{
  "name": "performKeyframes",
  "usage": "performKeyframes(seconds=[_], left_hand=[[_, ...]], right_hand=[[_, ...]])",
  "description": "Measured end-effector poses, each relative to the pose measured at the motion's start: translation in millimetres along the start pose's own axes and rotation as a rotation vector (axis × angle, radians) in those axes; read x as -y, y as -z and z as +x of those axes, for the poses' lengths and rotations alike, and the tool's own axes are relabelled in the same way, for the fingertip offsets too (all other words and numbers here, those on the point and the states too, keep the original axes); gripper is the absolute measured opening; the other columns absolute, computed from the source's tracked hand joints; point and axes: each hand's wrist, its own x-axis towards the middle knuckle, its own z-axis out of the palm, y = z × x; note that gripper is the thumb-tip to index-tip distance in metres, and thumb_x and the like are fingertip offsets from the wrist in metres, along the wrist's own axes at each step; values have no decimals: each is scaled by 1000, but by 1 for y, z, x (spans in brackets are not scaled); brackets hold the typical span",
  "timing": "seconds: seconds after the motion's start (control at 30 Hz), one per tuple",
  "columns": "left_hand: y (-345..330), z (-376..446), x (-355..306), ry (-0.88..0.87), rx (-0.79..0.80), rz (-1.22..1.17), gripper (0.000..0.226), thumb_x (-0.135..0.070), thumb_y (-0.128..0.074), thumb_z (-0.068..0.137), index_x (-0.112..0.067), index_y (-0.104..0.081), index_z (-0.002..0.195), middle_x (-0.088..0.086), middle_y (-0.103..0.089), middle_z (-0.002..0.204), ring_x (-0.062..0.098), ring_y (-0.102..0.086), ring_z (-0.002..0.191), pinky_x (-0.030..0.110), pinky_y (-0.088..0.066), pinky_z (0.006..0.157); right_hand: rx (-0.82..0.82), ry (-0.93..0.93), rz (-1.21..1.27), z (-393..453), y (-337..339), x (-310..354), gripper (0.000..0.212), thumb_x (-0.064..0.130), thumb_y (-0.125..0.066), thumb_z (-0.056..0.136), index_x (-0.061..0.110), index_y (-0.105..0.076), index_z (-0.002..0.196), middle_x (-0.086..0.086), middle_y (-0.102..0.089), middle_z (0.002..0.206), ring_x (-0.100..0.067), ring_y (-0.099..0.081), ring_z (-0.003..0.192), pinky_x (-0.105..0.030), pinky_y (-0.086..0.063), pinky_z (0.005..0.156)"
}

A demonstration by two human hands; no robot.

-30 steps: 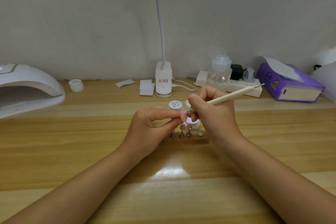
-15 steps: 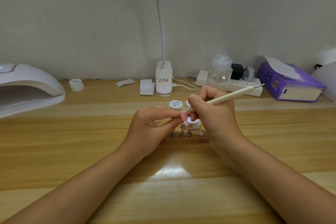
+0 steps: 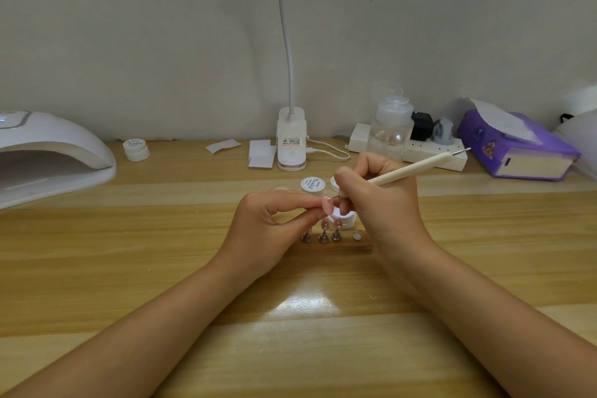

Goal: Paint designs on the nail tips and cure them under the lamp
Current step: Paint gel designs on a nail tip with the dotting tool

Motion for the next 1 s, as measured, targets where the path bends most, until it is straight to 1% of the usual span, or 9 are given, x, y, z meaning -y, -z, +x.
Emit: performKeyframes(seconds=[0.17, 0.33, 0.53, 0.67, 0.8, 1.0], left_hand=[[0, 0, 1, 2, 2, -2, 26, -13, -68, 73, -11, -68, 99, 0, -73, 87, 18, -68, 83, 45, -54, 75], [0, -1, 1, 8, -1, -22, 26, -14, -68, 72, -12, -68, 99, -6, -72, 87, 15, -68, 83, 42, -55, 73], [0, 0, 2, -6, 11, -11, 27, -13, -68, 73, -10, -68, 100, -1, -73, 89, 16, -68, 85, 44, -54, 77], [0, 0, 2, 4, 9, -15, 27, -14, -68, 73, -10, -68, 100, -4, -72, 89, 15, -68, 85, 42, -54, 77], [0, 0, 2, -4, 17, -3, 26, -13, -68, 73, -12, -68, 99, -3, -72, 89, 14, -68, 85, 42, -54, 78], [1, 0, 1, -5, 21, -3, 27, -13, -68, 73, -12, -68, 100, -5, -72, 90, 14, -68, 85, 41, -55, 77]], right_hand=[[-4, 0, 1, 0, 1, 0, 45, -5, -56, 73, 22, -43, 40, 7, -45, 36, -7, -53, 38, -16, -45, 43], [3, 13, -10, 0, 0, 0, 38, -4, -57, 73, 17, -45, 43, 6, -48, 37, -8, -55, 39, -17, -47, 44], [-6, 4, -11, 0, 1, 0, 43, -4, -56, 73, 21, -44, 40, 6, -46, 36, -8, -53, 38, -17, -46, 44], [-1, 11, -22, 0, 0, 0, 38, -4, -57, 73, 16, -44, 44, 5, -47, 36, -9, -55, 39, -19, -47, 44], [4, 1, -16, 0, 1, -1, 43, -3, -57, 73, 21, -45, 40, 5, -47, 36, -8, -53, 38, -18, -47, 44], [-4, 3, -16, 1, 1, -2, 44, -5, -57, 74, 21, -46, 40, 6, -47, 36, -8, -54, 38, -18, -47, 45]])
